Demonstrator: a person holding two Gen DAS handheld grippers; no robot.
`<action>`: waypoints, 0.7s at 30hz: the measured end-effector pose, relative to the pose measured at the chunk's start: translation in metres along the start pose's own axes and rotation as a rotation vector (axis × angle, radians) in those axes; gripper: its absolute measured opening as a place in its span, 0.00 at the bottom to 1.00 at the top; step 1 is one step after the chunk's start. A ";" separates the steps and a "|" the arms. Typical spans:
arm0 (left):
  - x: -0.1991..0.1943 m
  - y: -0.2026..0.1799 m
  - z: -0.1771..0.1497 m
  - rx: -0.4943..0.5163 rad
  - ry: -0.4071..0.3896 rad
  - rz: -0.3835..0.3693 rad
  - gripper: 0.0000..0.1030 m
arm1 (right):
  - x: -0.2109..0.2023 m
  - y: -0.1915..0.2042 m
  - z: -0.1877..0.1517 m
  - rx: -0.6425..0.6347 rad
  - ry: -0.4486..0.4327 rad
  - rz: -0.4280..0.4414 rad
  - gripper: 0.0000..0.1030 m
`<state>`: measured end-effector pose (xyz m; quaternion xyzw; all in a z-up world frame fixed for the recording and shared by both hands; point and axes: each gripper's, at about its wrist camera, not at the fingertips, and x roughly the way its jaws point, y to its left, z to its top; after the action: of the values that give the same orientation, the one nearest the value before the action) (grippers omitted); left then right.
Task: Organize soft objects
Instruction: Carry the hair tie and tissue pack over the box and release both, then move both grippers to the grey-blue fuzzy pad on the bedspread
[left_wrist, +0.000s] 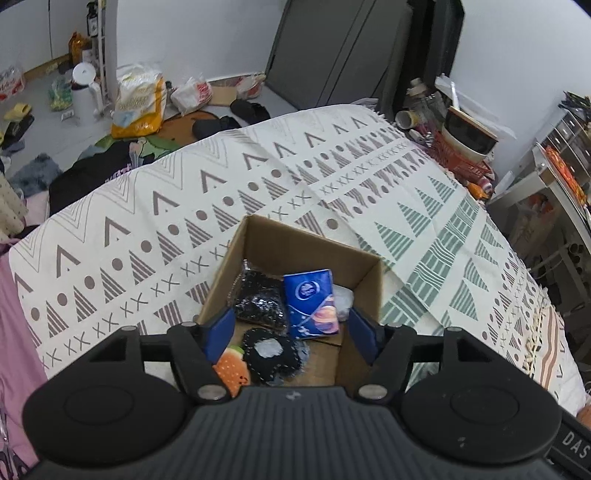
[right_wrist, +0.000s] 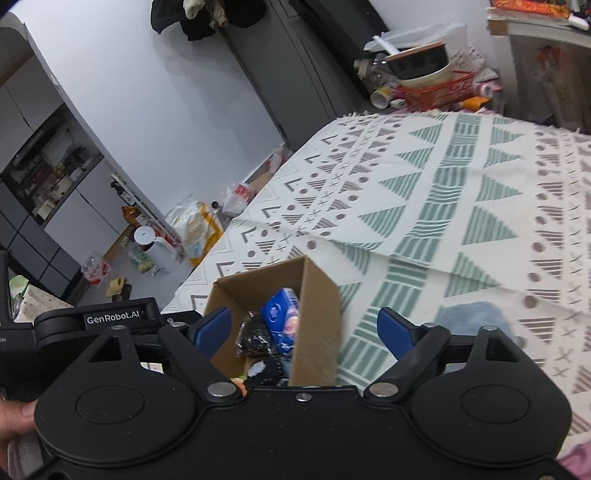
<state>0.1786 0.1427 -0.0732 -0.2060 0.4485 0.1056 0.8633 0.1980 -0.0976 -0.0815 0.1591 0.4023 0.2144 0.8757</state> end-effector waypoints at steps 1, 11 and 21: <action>-0.003 -0.004 -0.002 0.007 -0.003 -0.003 0.66 | -0.005 -0.003 0.000 -0.001 0.000 -0.004 0.85; -0.022 -0.040 -0.020 0.068 -0.016 -0.018 0.67 | -0.044 -0.021 -0.002 -0.054 -0.017 -0.106 0.95; -0.041 -0.079 -0.041 0.160 -0.018 -0.041 0.67 | -0.075 -0.047 0.000 -0.038 -0.024 -0.111 1.00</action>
<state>0.1538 0.0534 -0.0397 -0.1446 0.4434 0.0536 0.8829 0.1658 -0.1752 -0.0553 0.1224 0.3956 0.1713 0.8939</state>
